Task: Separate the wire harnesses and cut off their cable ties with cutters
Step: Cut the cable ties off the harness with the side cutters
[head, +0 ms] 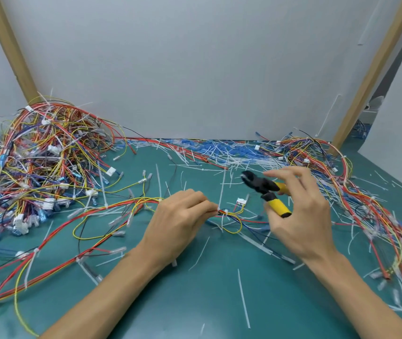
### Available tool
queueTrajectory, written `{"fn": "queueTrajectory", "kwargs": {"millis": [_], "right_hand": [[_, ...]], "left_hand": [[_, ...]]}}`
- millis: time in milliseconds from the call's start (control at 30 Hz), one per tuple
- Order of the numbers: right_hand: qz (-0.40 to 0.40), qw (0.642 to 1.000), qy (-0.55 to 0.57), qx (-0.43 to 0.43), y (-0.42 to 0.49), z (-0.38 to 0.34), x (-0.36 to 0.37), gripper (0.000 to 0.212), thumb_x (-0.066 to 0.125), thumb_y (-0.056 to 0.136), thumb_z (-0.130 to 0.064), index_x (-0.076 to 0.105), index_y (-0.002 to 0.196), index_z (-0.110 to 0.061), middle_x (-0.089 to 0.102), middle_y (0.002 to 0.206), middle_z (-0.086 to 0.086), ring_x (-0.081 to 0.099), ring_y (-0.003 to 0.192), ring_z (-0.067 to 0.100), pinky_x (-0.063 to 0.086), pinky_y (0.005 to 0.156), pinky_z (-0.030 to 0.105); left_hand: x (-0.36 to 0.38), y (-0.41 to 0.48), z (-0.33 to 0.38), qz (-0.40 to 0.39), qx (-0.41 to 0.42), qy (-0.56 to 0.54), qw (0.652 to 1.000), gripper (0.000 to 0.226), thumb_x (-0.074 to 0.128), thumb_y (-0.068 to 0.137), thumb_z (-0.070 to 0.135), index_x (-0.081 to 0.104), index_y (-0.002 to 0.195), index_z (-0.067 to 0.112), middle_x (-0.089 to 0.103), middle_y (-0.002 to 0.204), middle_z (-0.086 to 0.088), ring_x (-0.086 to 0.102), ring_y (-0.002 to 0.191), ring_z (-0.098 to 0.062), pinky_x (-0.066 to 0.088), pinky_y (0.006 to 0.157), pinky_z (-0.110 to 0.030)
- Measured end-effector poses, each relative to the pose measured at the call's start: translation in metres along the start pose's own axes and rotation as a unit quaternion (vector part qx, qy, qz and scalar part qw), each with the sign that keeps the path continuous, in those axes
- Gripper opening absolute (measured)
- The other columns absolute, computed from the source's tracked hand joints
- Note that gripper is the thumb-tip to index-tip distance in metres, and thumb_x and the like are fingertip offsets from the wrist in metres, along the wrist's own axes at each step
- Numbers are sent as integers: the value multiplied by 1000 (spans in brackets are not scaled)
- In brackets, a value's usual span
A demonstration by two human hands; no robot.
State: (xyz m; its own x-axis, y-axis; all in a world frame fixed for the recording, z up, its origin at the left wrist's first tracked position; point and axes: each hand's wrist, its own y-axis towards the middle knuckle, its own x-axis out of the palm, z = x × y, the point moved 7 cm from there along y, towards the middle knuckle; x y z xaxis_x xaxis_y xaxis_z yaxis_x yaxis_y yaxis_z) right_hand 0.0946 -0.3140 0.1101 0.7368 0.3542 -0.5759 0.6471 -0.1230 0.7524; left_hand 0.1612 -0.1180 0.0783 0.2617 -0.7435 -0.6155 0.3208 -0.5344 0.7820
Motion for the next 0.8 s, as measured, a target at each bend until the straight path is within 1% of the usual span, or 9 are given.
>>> {"fn": "queueTrajectory", "kwargs": {"millis": [67,100,167,200,300,367,533,633,800], "right_hand": [[12,998,52,19,1,3,-2,28,63,75,-14,60,101,-22,53,92,-8,52,80,5,43,68,23],[2,998,54,31,2,5,0,21,60,74,-16,58,94,-22,51,82,-9,50,74,9,40,64,26],[-53,997,14,45,0,9,9,17,58,71,-21,54,87,-26,49,72,-10,45,66,17,35,57,31],[-92,995,-15,45,-2,10,16,17,57,69,-23,52,85,-28,49,71,-11,44,66,18,32,56,31],[-207,976,-48,42,-10,11,35,19,56,67,-27,53,86,-31,54,75,-12,45,72,18,36,60,32],[-248,967,-49,42,-14,12,41,19,55,68,-30,54,86,-29,57,77,-11,45,74,18,41,61,32],[-291,955,-41,28,-19,8,49,22,53,68,-32,56,90,-30,58,80,-9,51,78,18,48,67,38],[-296,954,-35,24,-21,5,51,20,56,71,-32,55,91,-29,57,81,-9,52,80,19,48,69,40],[-292,956,-33,24,-22,4,50,18,60,73,-28,52,89,-30,56,79,-10,50,78,18,47,66,38]], "left_hand": [[0,1,6,0,43,33,999,9,68,94,14,75,90,10,70,85,-1,58,68,-25,47,58,-37],[-1,0,8,3,59,46,997,8,68,93,9,75,90,10,70,87,-1,58,68,-24,46,58,-36],[-3,-1,10,14,75,60,995,14,66,92,1,75,90,11,71,90,1,57,69,-24,42,58,-33],[-4,-1,10,21,76,60,995,16,65,92,-1,74,90,12,71,91,1,57,70,-23,42,59,-33],[-7,-2,6,34,60,40,997,13,65,95,4,73,89,13,70,92,3,58,73,-23,44,60,-35],[-9,-1,1,44,35,21,998,12,66,97,12,73,87,12,70,89,3,58,72,-23,45,58,-38],[-8,-1,-8,34,-8,-20,999,21,63,98,21,73,86,7,68,82,-2,59,69,-27,48,59,-43],[-9,0,-8,34,-18,-35,999,22,63,97,23,72,86,6,67,79,-2,58,67,-25,49,60,-42],[-13,0,-7,44,-23,-41,998,21,65,95,23,72,84,6,64,75,-1,56,65,-24,48,61,-38]]}}
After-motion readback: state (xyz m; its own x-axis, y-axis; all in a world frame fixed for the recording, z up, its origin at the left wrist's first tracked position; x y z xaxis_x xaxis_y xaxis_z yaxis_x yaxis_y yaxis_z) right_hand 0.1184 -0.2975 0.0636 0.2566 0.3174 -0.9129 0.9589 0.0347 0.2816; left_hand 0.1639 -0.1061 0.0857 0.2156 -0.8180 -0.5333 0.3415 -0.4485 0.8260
